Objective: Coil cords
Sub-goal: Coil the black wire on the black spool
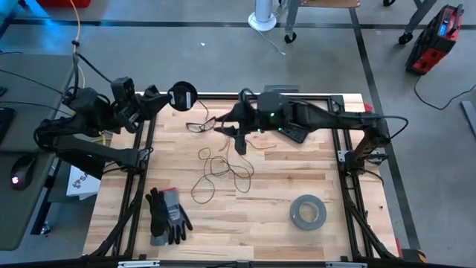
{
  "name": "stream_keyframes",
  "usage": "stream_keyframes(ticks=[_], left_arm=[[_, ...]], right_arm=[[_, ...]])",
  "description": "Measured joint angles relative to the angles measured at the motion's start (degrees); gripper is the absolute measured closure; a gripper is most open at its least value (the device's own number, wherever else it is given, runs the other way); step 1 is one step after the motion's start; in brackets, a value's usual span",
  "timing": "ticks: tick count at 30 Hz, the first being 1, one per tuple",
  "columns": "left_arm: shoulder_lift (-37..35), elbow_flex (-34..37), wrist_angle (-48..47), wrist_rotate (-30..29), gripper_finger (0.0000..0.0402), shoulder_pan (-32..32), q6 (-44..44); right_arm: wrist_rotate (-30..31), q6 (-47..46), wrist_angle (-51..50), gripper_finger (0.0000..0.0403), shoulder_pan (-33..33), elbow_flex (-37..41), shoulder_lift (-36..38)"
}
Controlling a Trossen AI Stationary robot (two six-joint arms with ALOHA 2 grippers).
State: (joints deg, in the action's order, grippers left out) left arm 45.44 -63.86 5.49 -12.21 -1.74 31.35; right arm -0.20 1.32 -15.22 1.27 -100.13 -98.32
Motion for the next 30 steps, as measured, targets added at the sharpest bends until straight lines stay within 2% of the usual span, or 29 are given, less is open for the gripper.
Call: stream_keyframes(ticks=[3, 10, 17, 20, 24, 30], left_arm=[[0.4, 0.0, 0.9, -0.8, 0.0402, 0.0, -0.1], [1.5, 0.0, 1.9, -1.9, 0.0401, 0.0, -0.1], [3.0, 0.0, 4.2, -3.0, 0.0401, 0.0, 0.1], [3.4, 0.0, 5.1, -3.1, 0.0401, 0.0, 0.1], [3.5, 0.0, 5.2, -3.3, 0.0401, 0.0, 0.1], [3.5, 0.0, 5.1, -3.7, 0.0401, 0.0, 0.1]], right_arm=[[1.2, 1.5, 3.3, 0.0272, -0.1, 2.5, 0.0], [3.4, 1.1, 3.5, 0.0283, -0.1, 3.1, 0.1], [3.8, 2.9, 4.4, 0.0382, -0.2, 3.1, -1.2], [4.1, 3.7, 4.9, 0.0397, -0.2, 3.2, -2.0], [4.1, 4.1, 5.9, 0.0374, -0.6, 3.2, -1.9], [5.1, 5.8, 5.8, 0.0295, -2.1, 1.7, -1.3]])
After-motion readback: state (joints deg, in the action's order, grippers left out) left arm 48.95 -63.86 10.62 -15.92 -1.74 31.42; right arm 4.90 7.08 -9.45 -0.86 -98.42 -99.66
